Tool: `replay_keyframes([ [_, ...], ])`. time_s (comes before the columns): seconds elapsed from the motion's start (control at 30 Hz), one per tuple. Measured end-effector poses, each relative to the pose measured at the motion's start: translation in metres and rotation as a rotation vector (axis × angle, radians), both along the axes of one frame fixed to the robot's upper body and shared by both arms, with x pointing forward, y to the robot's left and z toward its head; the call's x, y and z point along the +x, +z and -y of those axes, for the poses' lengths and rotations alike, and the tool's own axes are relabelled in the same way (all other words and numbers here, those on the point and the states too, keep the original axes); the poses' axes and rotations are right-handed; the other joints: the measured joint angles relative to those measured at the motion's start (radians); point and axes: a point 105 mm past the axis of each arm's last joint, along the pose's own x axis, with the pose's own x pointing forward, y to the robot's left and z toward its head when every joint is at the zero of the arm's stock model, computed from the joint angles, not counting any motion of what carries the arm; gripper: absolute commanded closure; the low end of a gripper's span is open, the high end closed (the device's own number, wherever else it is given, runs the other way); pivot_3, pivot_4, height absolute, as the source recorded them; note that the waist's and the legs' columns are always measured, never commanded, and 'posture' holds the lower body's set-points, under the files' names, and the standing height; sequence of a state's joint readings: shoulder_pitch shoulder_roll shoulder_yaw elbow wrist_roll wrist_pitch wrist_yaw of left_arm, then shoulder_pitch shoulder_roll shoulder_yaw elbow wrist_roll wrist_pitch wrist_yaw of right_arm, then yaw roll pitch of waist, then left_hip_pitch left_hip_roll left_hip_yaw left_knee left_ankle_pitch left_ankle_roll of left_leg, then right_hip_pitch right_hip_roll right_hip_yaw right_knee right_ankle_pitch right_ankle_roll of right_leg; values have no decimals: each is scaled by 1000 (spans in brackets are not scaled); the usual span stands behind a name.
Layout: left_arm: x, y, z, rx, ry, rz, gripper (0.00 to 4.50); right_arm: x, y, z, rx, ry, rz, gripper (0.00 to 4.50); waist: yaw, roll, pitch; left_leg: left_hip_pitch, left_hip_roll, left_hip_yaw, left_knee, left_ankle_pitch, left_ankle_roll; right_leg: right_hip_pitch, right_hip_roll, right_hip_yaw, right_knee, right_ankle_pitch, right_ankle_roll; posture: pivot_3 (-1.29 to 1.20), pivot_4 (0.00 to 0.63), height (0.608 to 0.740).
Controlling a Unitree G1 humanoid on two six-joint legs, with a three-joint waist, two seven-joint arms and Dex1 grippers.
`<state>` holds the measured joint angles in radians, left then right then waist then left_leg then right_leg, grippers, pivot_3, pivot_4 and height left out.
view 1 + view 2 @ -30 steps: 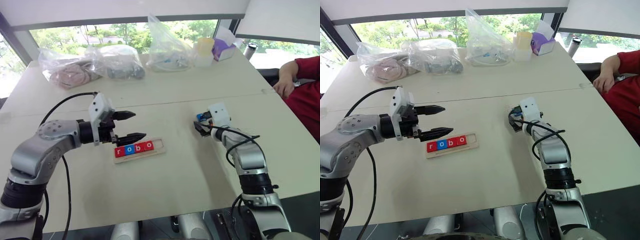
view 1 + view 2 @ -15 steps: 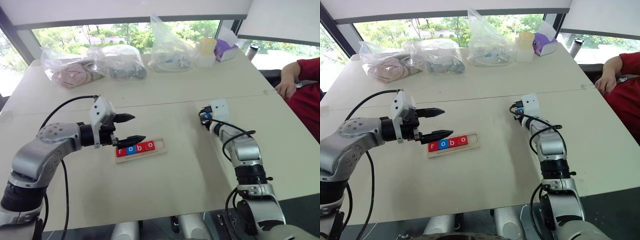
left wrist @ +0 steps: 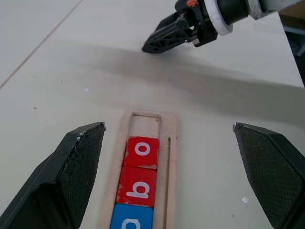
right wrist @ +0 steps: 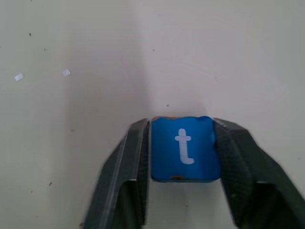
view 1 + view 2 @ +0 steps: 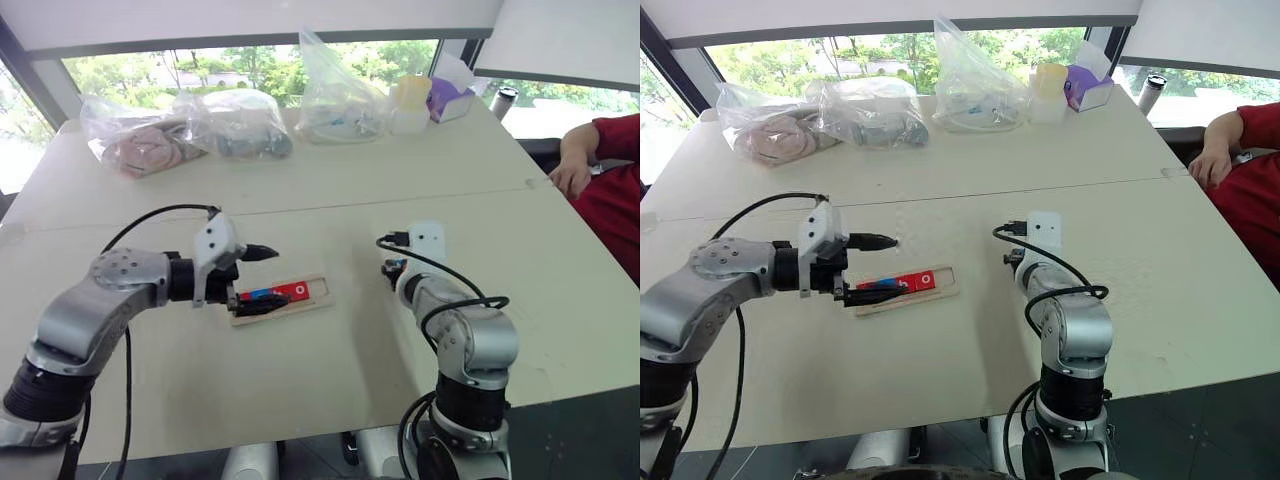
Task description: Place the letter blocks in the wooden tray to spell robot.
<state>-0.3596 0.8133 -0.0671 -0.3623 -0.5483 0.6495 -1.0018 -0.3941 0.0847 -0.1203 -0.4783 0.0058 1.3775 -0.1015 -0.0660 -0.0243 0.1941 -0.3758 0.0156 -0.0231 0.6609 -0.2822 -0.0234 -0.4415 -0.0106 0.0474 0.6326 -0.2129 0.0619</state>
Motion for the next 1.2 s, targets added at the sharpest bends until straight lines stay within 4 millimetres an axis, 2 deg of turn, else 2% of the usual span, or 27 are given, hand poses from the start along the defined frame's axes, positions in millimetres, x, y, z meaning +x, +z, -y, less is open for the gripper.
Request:
replay_keyframes([
  [0.07,5,0,-2,3,10,9,0,1,0,1,8,-2,-1,240,-1,0,0,0,0,0,0,0,0,0,0,0,0,0,0,0,150,740],
  [0.1,6,0,-2,5,8,15,0,0,0,1,5,5,-3,106,-2,0,0,0,0,0,0,0,0,0,0,0,0,0,0,0,150,740],
  [0.2,5,-3,-1,13,-4,9,0,0,8,3,19,22,27,106,-2,0,0,-1,0,0,-1,0,0,-1,0,0,0,0,0,0,150,740],
  [0.23,5,-3,-1,13,-7,8,0,1,14,8,21,30,60,106,-2,0,0,-1,0,0,-1,0,0,-1,0,0,-1,0,0,0,150,740],
  [0.3,5,-4,-2,8,-8,1,0,6,41,19,10,58,188,106,-1,0,0,-1,0,0,-1,0,0,-1,0,0,-1,0,1,0,150,740],
  [0.37,4,0,-2,-27,-12,-14,0,10,67,29,-50,205,315,106,-1,0,1,-1,-1,1,-1,0,0,0,-1,0,-2,-1,2,0,150,740],
  [0.43,3,2,-3,-43,-20,-34,0,9,81,39,-150,389,376,106,-1,0,1,0,-1,1,-1,0,0,2,-1,0,-4,-2,3,0,150,740],
  [0.47,1,3,-4,-40,-32,-43,0,4,81,41,-208,509,385,106,-1,0,0,1,-1,1,-2,-1,1,3,-1,0,-4,-2,3,0,150,740],
  [0.57,-8,-1,-6,-2,-70,-78,0,-11,56,43,-262,833,315,106,-5,-1,1,3,-1,2,-8,-1,1,2,0,1,-5,-3,3,0,150,740],
  [0.7,-17,-1,-10,53,-115,-88,0,-4,37,72,-364,1102,221,106,-7,-1,1,4,-1,6,-8,-1,1,1,1,4,-3,-2,3,0,150,740],
  [0.77,-19,0,-12,68,-118,-90,0,1,36,74,-388,1195,214,106,-6,-1,1,5,0,6,-8,-1,1,1,1,4,-3,-2,3,0,150,740],
  [0.9,-27,-1,-15,83,-109,-102,0,16,28,57,-368,1354,230,106,-5,-1,2,4,0,5,-8,-1,1,0,1,4,-2,-1,3,0,150,740],
  [1.03,-34,-2,-23,92,-61,-118,0,21,16,50,-356,1442,201,106,2,-1,2,2,-1,5,-8,-1,1,0,-1,4,-3,1,5,0,150,740],
  [1.2,-40,1,-27,92,-11,-112,0,24,1,52,-362,1502,144,106,6,-1,2,3,-2,5,-7,-1,1,0,-2,4,-3,0,2,0,150,740],
])
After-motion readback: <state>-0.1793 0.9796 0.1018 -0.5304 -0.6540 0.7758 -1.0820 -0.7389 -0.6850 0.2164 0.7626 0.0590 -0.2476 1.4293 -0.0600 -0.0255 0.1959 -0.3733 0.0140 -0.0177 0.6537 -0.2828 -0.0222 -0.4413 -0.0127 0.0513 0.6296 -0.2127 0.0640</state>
